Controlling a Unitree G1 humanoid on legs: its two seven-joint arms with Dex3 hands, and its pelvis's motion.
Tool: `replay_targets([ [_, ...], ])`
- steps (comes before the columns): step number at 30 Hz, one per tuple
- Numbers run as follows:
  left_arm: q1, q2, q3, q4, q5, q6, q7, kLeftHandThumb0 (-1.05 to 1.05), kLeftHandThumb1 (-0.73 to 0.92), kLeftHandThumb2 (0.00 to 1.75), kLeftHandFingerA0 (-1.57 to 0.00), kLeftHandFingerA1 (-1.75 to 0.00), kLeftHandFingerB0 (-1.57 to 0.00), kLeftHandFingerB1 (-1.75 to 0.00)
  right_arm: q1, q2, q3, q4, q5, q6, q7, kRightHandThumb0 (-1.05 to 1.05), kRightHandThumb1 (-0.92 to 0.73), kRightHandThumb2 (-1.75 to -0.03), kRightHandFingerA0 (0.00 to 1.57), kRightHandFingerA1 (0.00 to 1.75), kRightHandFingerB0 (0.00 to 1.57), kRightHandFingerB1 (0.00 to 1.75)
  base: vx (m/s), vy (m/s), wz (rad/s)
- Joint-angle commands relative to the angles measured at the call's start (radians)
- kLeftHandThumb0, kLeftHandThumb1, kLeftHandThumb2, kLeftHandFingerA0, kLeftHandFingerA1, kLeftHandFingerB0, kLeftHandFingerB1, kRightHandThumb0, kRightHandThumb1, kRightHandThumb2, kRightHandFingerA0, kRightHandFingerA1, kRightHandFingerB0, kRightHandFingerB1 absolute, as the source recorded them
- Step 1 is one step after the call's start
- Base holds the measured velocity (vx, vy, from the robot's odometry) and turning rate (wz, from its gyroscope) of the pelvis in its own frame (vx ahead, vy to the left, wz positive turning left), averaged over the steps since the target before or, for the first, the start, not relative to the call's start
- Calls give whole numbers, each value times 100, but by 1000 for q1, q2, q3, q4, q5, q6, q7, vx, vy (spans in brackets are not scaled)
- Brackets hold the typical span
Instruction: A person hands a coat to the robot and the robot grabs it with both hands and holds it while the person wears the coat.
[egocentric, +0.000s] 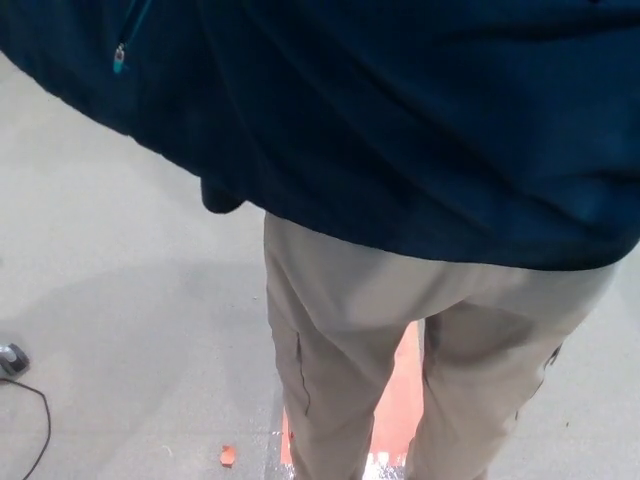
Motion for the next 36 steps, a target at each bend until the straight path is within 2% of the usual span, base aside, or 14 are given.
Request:
replay_targets([
  [1,-2,2,45,-32,-66,25,6,-80,86,83,0,0,0,0,2,-24,-92,-33,104,-69,-90,-83,-66,-92,0,0,0,0,0,0,0],
  [2,3,2,56,-39,-74,18,10,-79,83,85,0,0,0,0,4,-27,-104,-38,106,-84,-99,-84,-88,-75,0,0,0,0,0,0,0],
  [3,8,1,64,-44,-81,15,16,-79,83,85,0,0,0,0,4,-31,-109,-41,103,-93,-106,-84,-88,-75,0,0,0,0,0,0,0],
  [4,14,9,51,-53,-61,28,40,-105,88,115,0,-19,0,-8,1,-38,-115,-49,106,-106,-103,-93,-92,-75,0,0,0,0,0,0,0],
  [5,24,17,50,-64,-56,24,55,-104,88,111,0,-7,0,0,0,-44,-124,-60,114,-122,-103,-105,-82,-110,0,7,0,0,0,0,0],
  [15,337,95,146,-483,-85,41,70,-96,92,119,0,-4,0,-3,222,-108,-271,-322,253,-346,-46,-105,-81,-109,0,4,0,0,0,0,0],
  [27,1214,-17,464,-1492,-39,246,-7,-82,92,122,0,-11,0,-13,1064,-22,-540,-1228,392,-284,-38,-95,-80,-107,0,3,0,0,0,0,0],
  [28,1284,-48,472,-1564,-25,262,-19,-76,92,90,0,0,0,-10,1130,6,-557,-1299,398,-274,-38,-95,-80,-107,0,3,0,0,0,0,0],
  [29,1333,-69,476,-1612,-19,266,-25,-81,92,122,0,-11,0,-13,1176,26,-567,-1348,399,-267,-41,-95,-81,-107,0,3,0,0,0,0,0],
  [30,1390,-90,480,-1662,-13,263,-29,-75,92,89,0,0,0,-10,1230,49,-577,-1406,392,-260,-47,-94,-82,-108,0,4,0,1,0,0,0],
  [31,1431,-104,483,-1699,-8,262,-34,-75,92,89,0,0,0,-10,1271,66,-584,-1449,384,-253,-52,-94,-82,-108,0,4,0,1,0,0,0],
  [32,1523,-138,467,-1759,27,258,-10,-79,92,122,0,-14,0,-13,1360,107,-588,-1548,370,-236,-52,-95,-82,-107,0,3,0,0,0,0,0],
  [35,1668,-186,443,-1836,87,234,51,-79,85,101,0,-6,0,-11,1504,163,-592,-1703,332,-210,-51,-96,-82,-105,0,2,0,0,0,0,0],
  [36,1734,-191,439,-1850,68,183,85,-77,92,123,0,-14,0,-14,1568,191,-586,-1752,321,-222,-65,-94,-81,-104,0,4,0,1,0,0,0],
])
